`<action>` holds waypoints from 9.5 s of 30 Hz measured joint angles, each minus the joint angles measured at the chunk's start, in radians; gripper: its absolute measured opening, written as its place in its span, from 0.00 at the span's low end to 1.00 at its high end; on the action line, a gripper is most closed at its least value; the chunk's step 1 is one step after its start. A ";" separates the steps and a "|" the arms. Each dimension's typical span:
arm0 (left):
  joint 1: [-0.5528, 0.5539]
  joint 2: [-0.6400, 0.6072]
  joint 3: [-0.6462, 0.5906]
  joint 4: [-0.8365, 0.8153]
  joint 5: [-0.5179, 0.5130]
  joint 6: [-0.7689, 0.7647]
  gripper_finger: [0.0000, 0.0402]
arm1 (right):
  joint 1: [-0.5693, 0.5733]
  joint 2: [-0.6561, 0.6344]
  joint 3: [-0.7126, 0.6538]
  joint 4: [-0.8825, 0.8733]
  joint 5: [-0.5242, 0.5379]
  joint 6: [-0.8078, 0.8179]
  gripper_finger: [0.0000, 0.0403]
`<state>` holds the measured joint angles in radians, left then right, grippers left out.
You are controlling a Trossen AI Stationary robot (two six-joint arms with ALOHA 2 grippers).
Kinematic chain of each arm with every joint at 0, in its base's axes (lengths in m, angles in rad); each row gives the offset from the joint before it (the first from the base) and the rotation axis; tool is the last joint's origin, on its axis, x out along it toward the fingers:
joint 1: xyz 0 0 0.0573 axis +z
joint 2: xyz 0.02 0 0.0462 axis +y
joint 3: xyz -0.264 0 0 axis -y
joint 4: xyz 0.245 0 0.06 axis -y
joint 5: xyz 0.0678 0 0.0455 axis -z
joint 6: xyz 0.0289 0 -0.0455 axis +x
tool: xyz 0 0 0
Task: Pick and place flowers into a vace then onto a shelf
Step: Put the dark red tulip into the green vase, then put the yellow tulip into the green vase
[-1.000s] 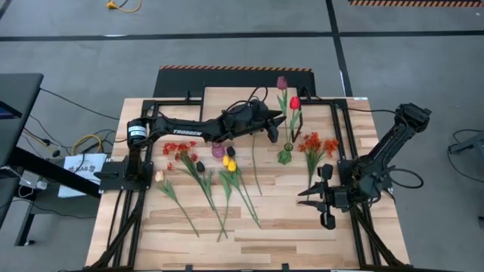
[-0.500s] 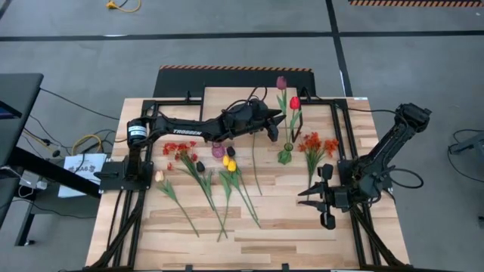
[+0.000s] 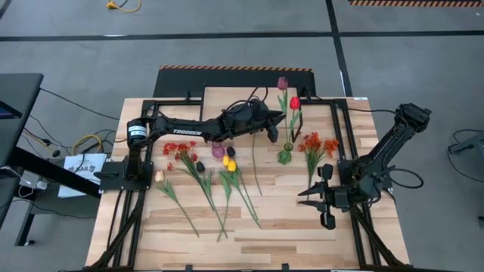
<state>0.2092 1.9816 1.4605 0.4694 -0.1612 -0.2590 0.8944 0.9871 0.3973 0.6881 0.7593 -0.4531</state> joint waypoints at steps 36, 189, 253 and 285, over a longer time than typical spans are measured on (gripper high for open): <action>-0.001 0.000 0.000 -0.016 0.025 0.013 0.08 | 0.000 0.000 0.000 -0.001 0.000 0.000 0.22; -0.458 -0.287 0.121 -0.686 -0.262 0.244 0.38 | -0.022 0.000 0.000 -0.032 -0.001 0.108 0.22; -0.655 -0.331 -0.507 -0.753 -0.230 -0.649 0.38 | -0.302 0.366 0.350 -0.472 0.031 0.348 0.22; -0.587 -0.243 -0.462 -0.789 0.015 -0.802 0.38 | -0.308 0.367 0.349 -0.471 0.027 0.348 0.22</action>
<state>-0.3778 1.7382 0.9984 -0.3196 -0.1465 -1.0610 0.5865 1.3536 0.7467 0.2174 0.7864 -0.1051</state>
